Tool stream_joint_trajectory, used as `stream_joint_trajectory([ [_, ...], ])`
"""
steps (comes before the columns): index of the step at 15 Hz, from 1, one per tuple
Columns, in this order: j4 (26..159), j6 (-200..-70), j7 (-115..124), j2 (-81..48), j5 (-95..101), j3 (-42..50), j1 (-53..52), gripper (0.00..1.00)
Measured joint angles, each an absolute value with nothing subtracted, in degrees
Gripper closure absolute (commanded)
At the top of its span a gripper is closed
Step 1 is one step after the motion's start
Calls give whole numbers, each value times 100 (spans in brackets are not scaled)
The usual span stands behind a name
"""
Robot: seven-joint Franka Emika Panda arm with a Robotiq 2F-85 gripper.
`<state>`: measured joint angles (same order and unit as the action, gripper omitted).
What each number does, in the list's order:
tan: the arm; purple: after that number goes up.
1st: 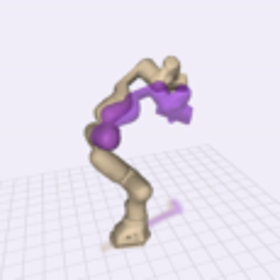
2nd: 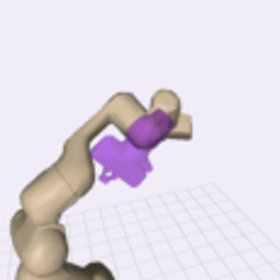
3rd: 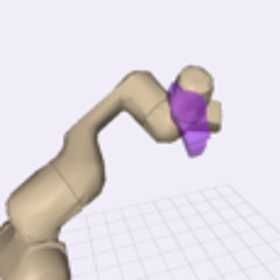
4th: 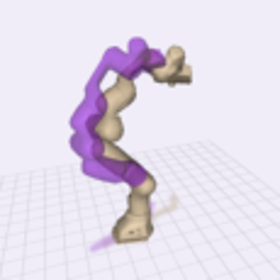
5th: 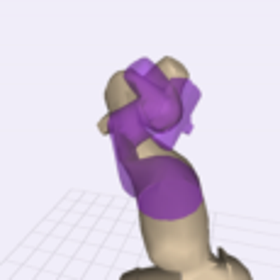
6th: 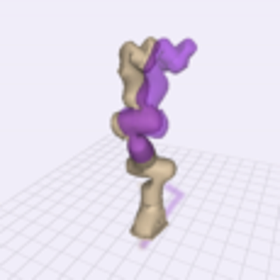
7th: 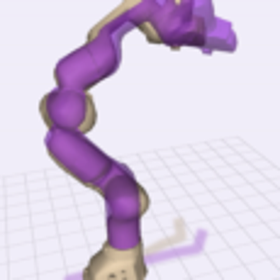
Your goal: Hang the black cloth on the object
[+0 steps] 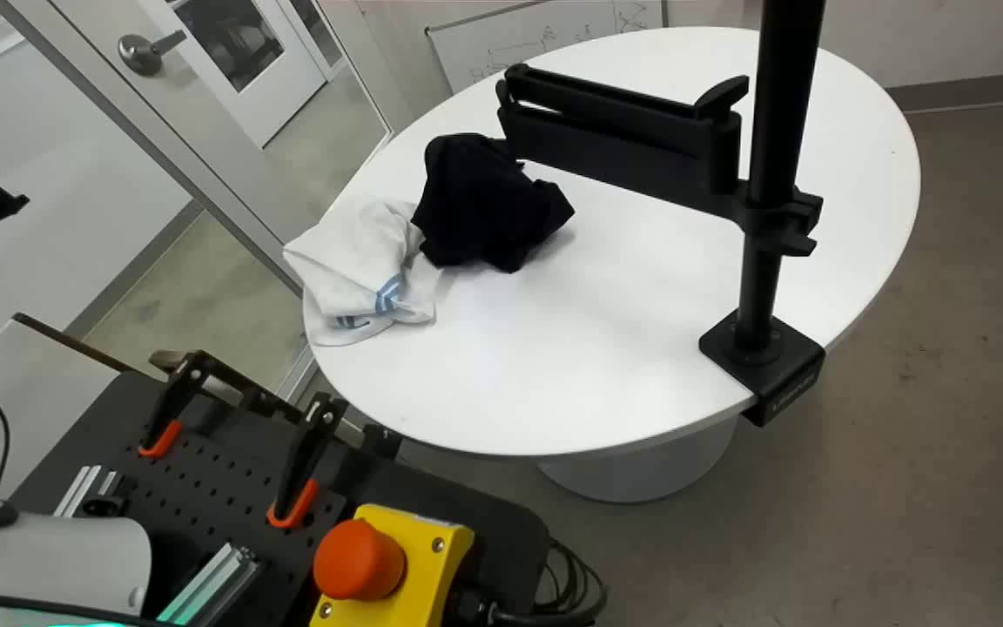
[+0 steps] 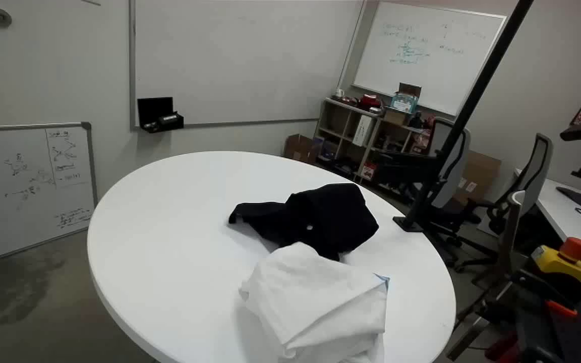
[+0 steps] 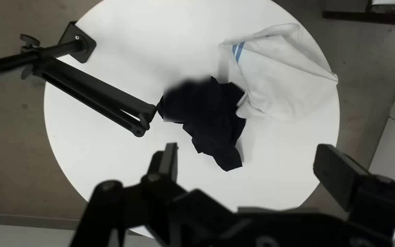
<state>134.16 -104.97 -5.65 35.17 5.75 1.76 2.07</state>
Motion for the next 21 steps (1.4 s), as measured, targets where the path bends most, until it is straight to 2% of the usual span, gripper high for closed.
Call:
stream_joint_trajectory([
  [21, 13272, -10612, -600, 3154, 575, 139, 68, 0],
])
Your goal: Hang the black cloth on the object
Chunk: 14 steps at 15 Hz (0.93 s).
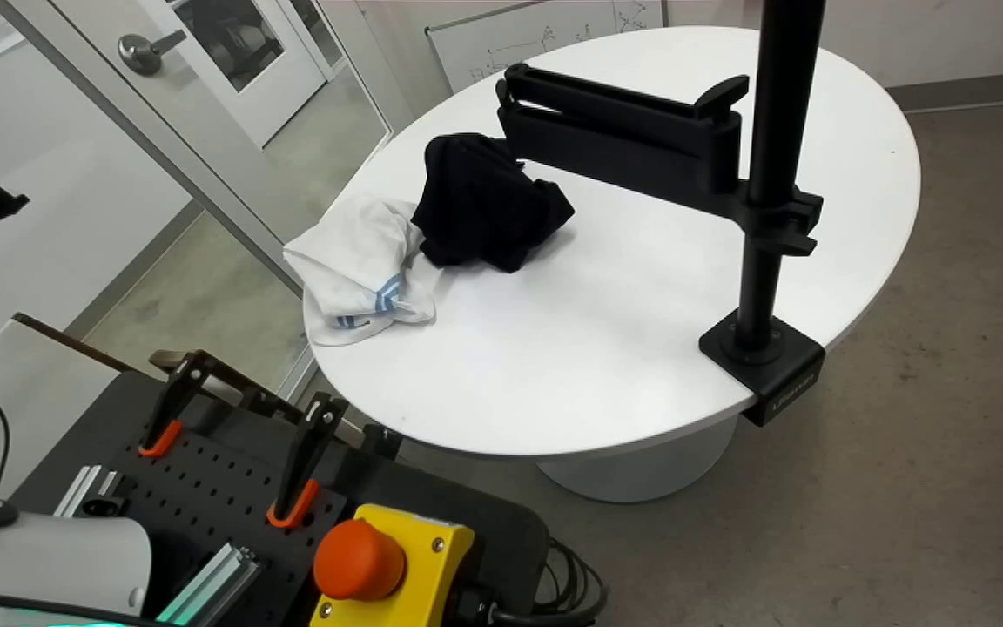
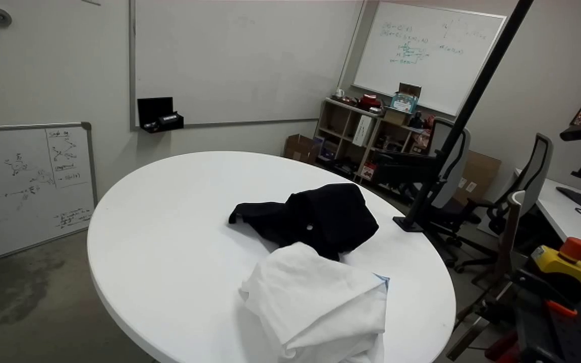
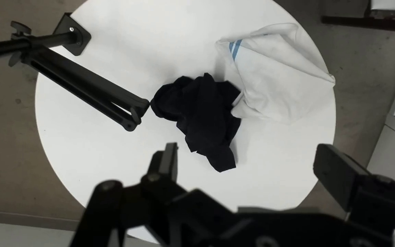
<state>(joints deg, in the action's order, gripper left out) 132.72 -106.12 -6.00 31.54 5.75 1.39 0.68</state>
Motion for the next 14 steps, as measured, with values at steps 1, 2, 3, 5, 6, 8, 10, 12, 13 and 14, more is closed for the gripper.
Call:
stream_joint_trajectory([
  [1, 13277, -10680, -606, 2987, 576, 122, 48, 0],
  [2, 13288, -10776, -610, 2791, 584, 105, 33, 0],
  [3, 13301, -10900, -620, 2578, 594, 89, 19, 0],
  [5, 13335, -11175, -649, 2146, 661, 56, -3, 0],
  [6, 13341, -11304, -654, 1931, 721, 39, -9, 0],
  [8, 13351, -11541, -654, 1538, 835, 4, -15, 0],
  [10, 13360, -11725, -646, 1195, 928, -17, -15, 0],
  [12, 13373, -11865, -626, 895, 1021, -28, -15, 0],
  [13, 13394, -11971, -566, 756, 1061, -32, -15, 0],
  [14, 13430, -12101, -500, 626, 1085, -35, -15, 0],
])
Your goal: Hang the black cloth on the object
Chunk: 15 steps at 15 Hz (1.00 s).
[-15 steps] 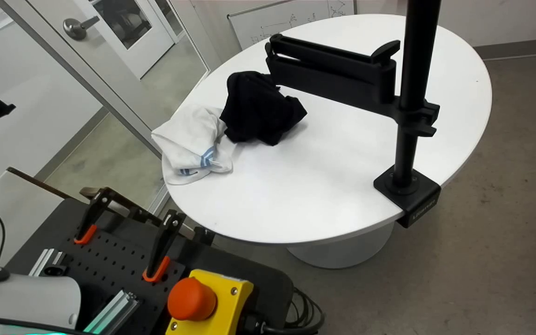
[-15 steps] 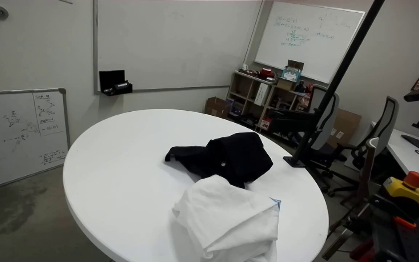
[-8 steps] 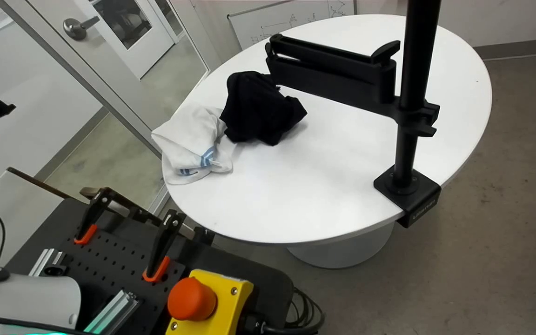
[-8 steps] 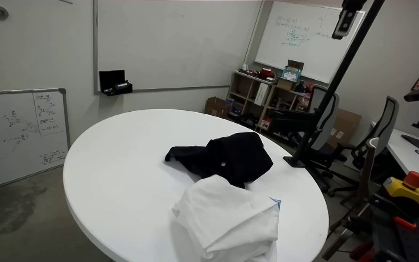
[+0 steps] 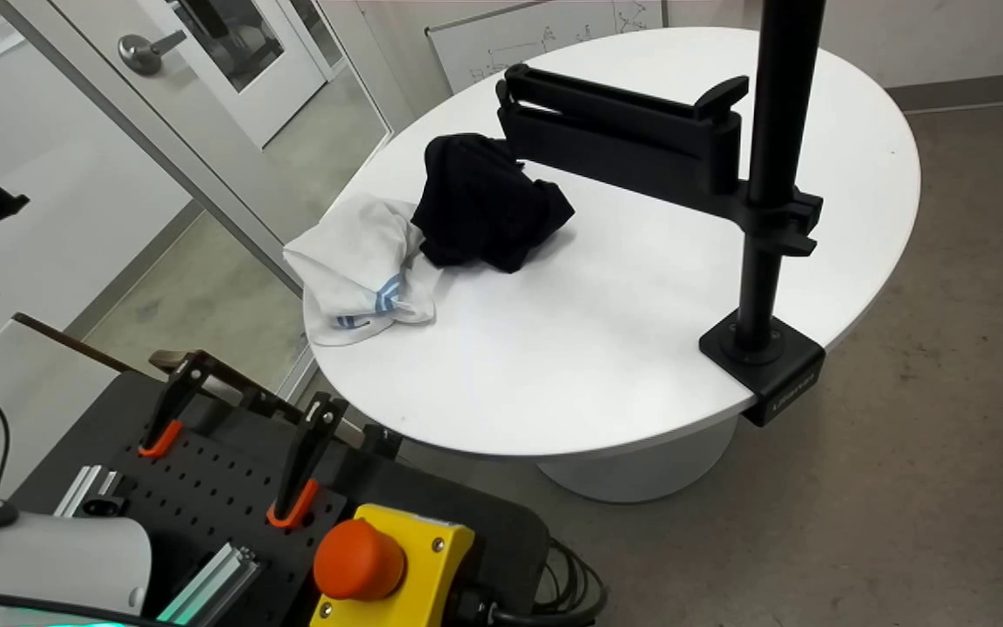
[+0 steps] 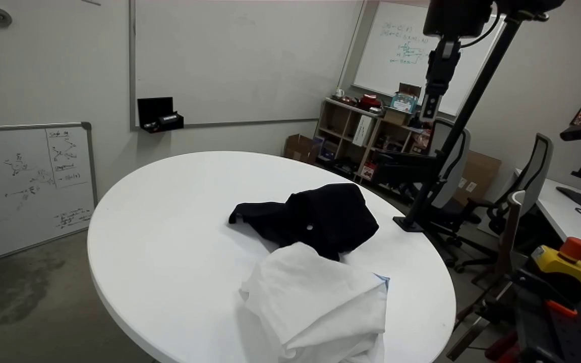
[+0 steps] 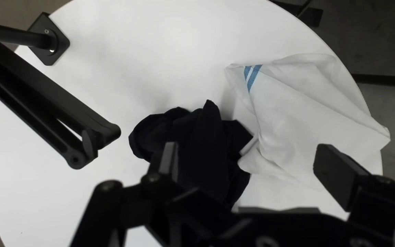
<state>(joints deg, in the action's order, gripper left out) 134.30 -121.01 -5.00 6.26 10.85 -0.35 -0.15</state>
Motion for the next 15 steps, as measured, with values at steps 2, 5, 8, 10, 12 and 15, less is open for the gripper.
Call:
stream_joint_trajectory([
  [2, 13513, -12389, -297, 371, 1163, -47, -15, 0],
  [5, 13619, -12798, 93, -4, 1350, -60, -15, 0],
  [8, 13648, -13156, 551, -399, 1670, -51, -15, 0],
  [10, 13645, -13361, 915, -656, 2037, -16, -15, 0],
  [12, 13629, -13557, 1392, -899, 2558, 71, -21, 0],
  [15, 13543, -13649, 2004, -1246, 3182, 261, -59, 0],
])
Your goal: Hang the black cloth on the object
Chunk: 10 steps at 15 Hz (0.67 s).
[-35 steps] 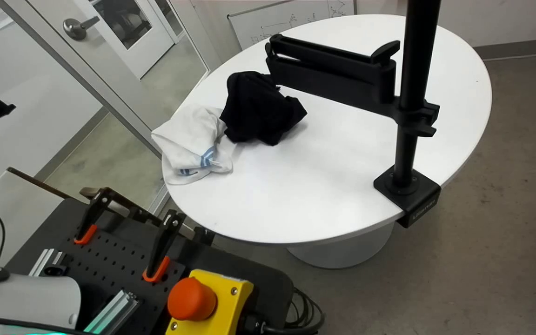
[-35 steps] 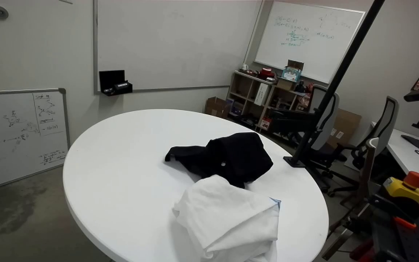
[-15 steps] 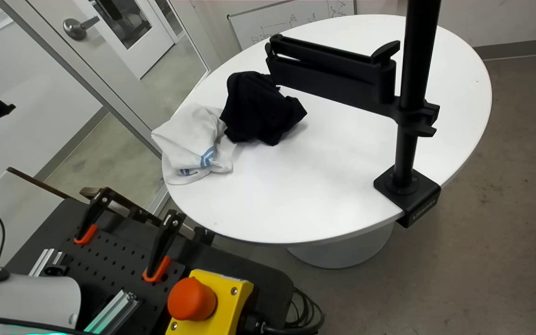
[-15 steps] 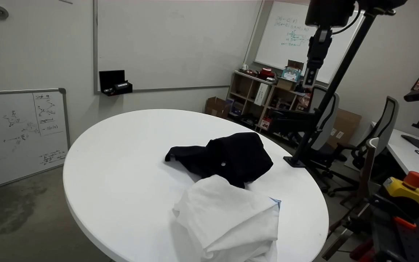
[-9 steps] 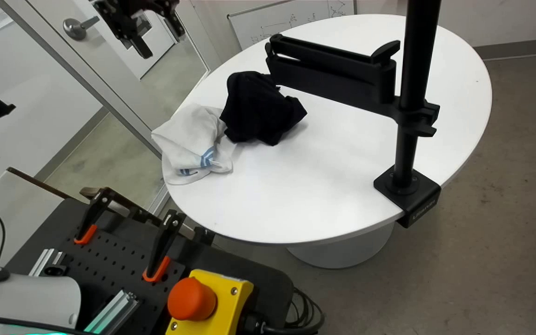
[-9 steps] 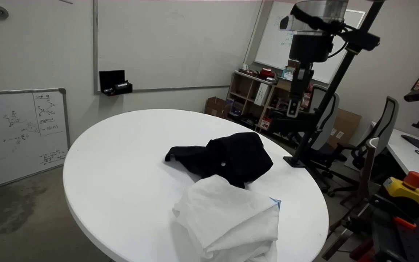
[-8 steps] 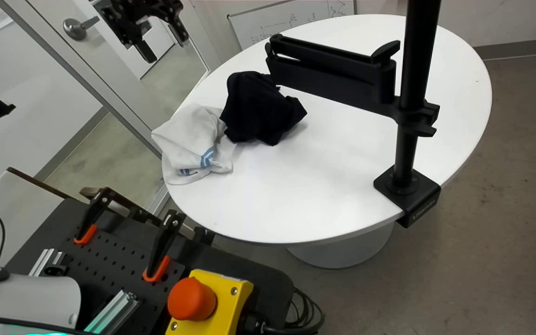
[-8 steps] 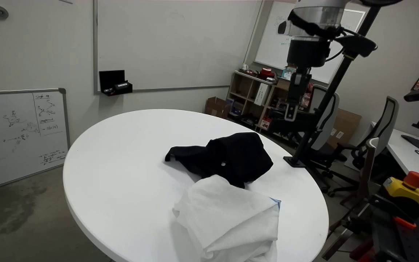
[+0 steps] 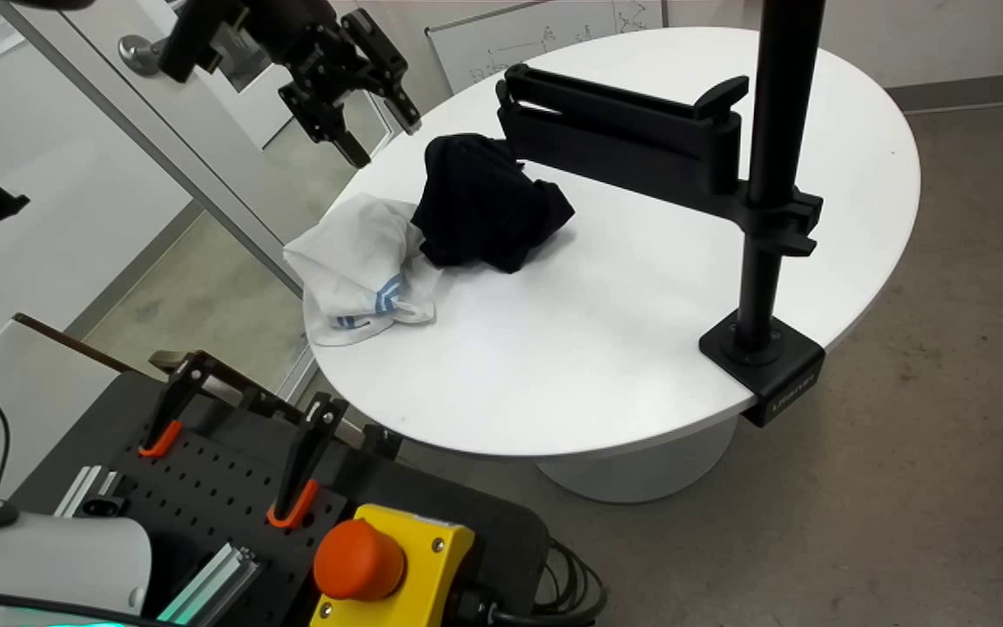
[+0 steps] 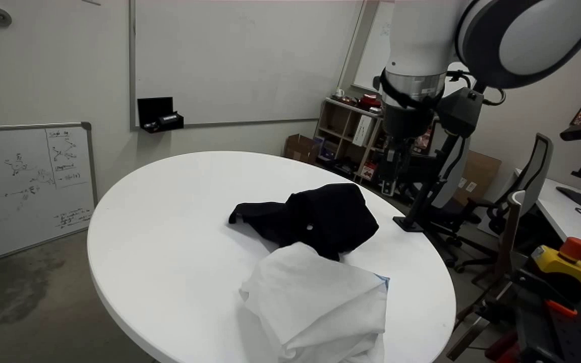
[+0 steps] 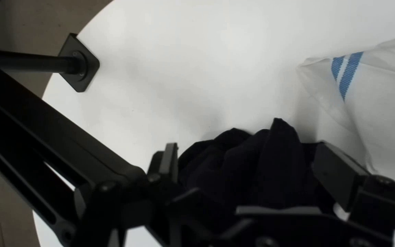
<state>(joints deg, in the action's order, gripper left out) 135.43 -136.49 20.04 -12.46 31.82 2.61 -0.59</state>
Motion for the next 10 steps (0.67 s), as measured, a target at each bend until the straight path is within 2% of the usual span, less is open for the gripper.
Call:
stream_joint_trajectory([
  [10, 13174, -13653, 3061, -2030, 3464, 514, -390, 0],
])
